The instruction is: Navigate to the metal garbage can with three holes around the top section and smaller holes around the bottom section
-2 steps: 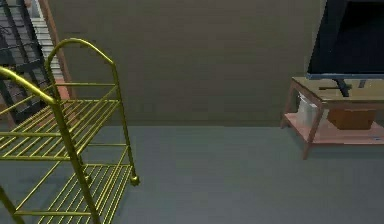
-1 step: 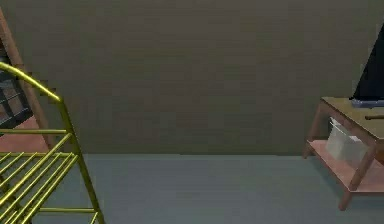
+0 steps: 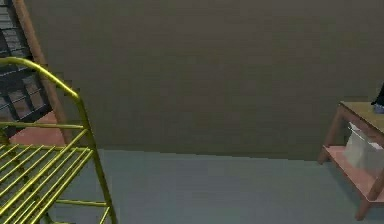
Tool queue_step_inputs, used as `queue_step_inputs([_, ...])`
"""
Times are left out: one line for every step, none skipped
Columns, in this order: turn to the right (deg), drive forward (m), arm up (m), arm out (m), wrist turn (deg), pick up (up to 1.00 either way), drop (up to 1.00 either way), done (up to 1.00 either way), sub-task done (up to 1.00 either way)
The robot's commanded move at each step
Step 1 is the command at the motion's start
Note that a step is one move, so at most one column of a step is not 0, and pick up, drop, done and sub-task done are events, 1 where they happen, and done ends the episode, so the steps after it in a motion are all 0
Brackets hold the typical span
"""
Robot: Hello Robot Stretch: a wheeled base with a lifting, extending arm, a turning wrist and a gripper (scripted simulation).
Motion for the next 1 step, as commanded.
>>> queue_step_inputs([0.0,0.95,0.0,0.0,0.0,0.0,0.0,0.0,0.0])
